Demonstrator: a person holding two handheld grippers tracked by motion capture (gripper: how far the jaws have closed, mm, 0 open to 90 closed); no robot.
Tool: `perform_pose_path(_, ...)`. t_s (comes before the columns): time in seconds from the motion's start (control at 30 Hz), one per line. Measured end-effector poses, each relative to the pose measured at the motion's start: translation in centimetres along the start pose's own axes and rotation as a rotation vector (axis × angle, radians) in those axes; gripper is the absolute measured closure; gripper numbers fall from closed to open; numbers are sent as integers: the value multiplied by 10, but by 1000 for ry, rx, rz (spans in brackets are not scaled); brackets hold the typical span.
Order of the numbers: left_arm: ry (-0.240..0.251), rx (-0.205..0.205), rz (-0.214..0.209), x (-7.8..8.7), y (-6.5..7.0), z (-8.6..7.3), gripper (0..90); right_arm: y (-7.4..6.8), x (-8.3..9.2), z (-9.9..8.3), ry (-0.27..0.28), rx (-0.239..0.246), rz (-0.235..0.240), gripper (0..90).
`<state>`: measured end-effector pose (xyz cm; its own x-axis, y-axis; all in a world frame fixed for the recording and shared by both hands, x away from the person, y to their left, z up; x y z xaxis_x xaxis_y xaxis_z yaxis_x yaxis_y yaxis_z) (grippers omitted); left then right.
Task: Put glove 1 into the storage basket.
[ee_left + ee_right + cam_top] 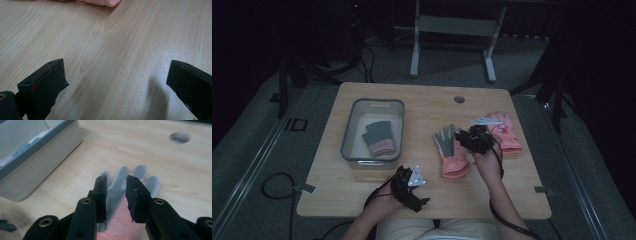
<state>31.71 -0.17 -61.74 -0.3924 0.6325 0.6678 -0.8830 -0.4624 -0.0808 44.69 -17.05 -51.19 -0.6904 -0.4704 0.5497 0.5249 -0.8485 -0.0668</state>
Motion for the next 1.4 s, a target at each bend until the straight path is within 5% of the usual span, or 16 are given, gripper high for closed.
perform_pose_path(0.13,1,-4,-1,0,0,0,18,26,15,2,18,27,-29,697)
perform_pose_path(0.17,-3,-9,-2,0,0,0,18,48,23,-2,14,29,-57,699)
perform_pose_path(0.43,-5,-14,-7,0,1,0,18,119,40,-11,2,49,-138,701)
perform_pose_path(0.77,-9,-14,-11,-1,1,-1,18,190,23,-21,-68,30,-206,688)
perform_pose_path(0.97,-5,-12,-20,0,2,0,18,211,0,-35,-131,18,-250,629)
perform_pose_path(1.17,-9,-18,-20,-1,2,-1,18,212,-18,-49,-177,35,-254,606)
perform_pose_path(1.4,-19,-28,-20,-2,4,-2,18,211,-24,-54,-198,-17,-283,839)
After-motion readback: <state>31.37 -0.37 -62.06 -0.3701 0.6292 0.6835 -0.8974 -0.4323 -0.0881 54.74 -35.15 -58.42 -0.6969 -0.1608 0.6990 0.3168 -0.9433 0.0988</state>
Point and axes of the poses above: each handheld gripper's, and its own axes: x roughly backward along the jaws, z roughly out of its top, y roughly to its right, the point moved 8 cm from there along -x, roughly forward along the jaws, and after that the axes turned 4 degrees about y, right-handed, at the moved point
